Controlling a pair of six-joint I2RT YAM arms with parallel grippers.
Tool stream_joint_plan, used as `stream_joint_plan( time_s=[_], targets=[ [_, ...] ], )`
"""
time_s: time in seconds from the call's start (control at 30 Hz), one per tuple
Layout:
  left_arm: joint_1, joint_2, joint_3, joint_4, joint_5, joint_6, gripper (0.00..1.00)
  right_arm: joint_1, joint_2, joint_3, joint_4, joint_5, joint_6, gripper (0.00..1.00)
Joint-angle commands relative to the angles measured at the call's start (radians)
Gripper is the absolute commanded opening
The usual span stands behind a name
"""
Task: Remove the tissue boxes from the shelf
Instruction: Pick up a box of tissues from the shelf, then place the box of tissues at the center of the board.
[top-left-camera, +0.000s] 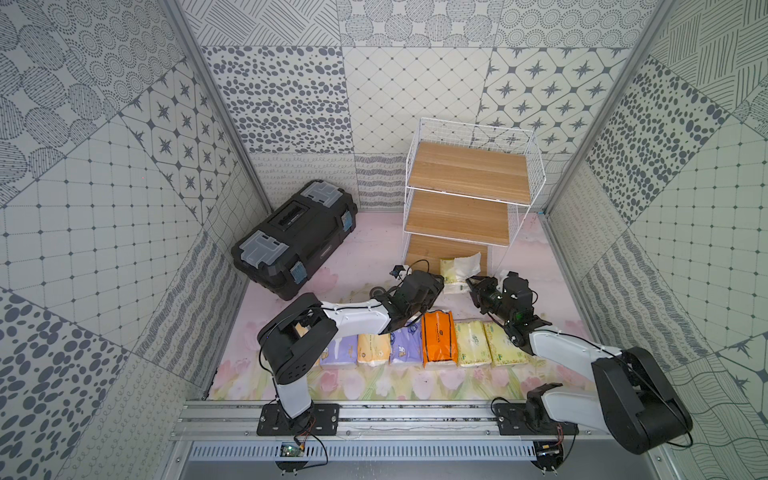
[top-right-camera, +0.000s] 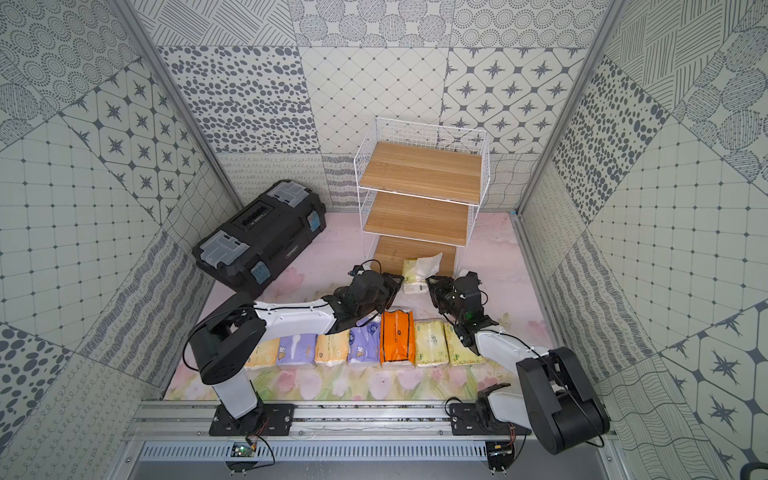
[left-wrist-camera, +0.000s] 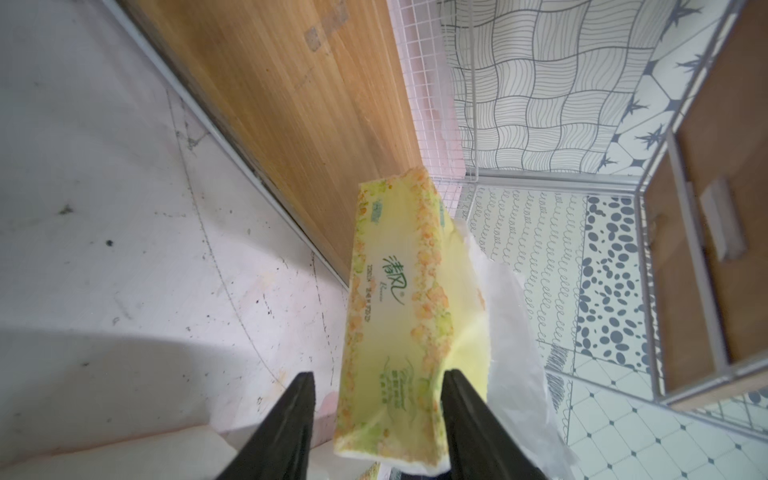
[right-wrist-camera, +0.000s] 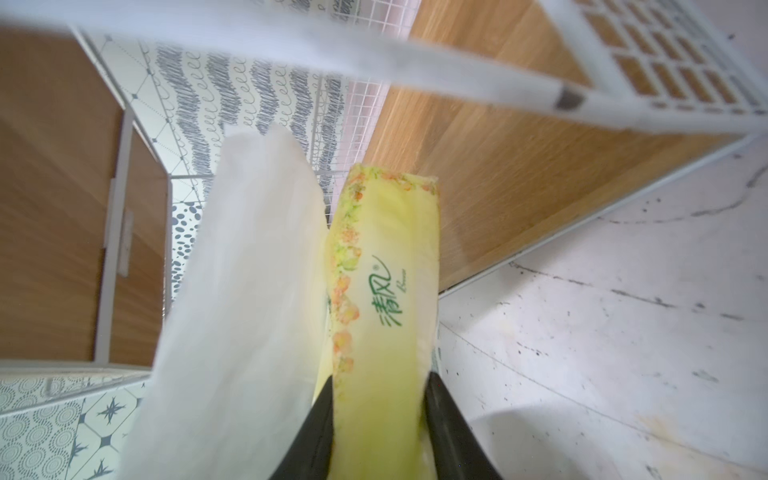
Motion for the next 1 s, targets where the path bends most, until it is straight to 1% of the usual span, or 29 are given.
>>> stream_joint_plan(
  time_s=[0.0, 0.17, 0.27, 0.33, 0.4, 0.5, 0.63, 0.73, 0.8, 0.97],
  targets=[
    [-0.020, -0.132, -0.083, 0.018, -0.065, 0.102, 0.59, 0.019, -0.106, -0.036, -0.086, -0.015, -0.041, 0.28],
    [-0.048, -0.333, -0.193, -0.083, -0.174, 0.204, 0.64, 0.105, -0.299, -0.036, -0.303, 0.011, -0.112, 0.28],
    [-0.032, -0.467, -0.262, -0.156, -0.228, 0.268, 0.65, 0.177, -0.412, -0.036, -0.411, 0.061, -0.128, 0.27],
    [-0.019, -0.552, -0.295, -0.224, -0.273, 0.310, 0.66, 0.235, -0.454, -0.026, -0.444, 0.079, -0.146, 0.27],
    [0.001, -0.641, -0.324, -0.278, -0.309, 0.373, 0.66, 0.308, -0.458, 0.002, -0.458, 0.103, -0.164, 0.27],
    [0.045, -0.746, -0.354, -0.314, -0.305, 0.462, 0.65, 0.418, -0.404, 0.045, -0.423, 0.147, -0.178, 0.27],
    [0.104, -0.851, -0.341, -0.434, -0.293, 0.526, 0.65, 0.546, -0.278, 0.102, -0.314, 0.228, -0.211, 0.27],
    [0.152, -0.937, -0.338, -0.512, -0.310, 0.556, 0.65, 0.593, -0.160, 0.153, -0.232, 0.242, -0.238, 0.27],
    [0.191, -0.990, -0.339, -0.557, -0.317, 0.573, 0.66, 0.611, -0.075, 0.226, -0.180, 0.240, -0.246, 0.27],
    [0.273, -1.098, -0.338, -0.673, -0.346, 0.571, 0.66, 0.645, 0.139, 0.352, -0.055, 0.258, -0.220, 0.28]
  ],
)
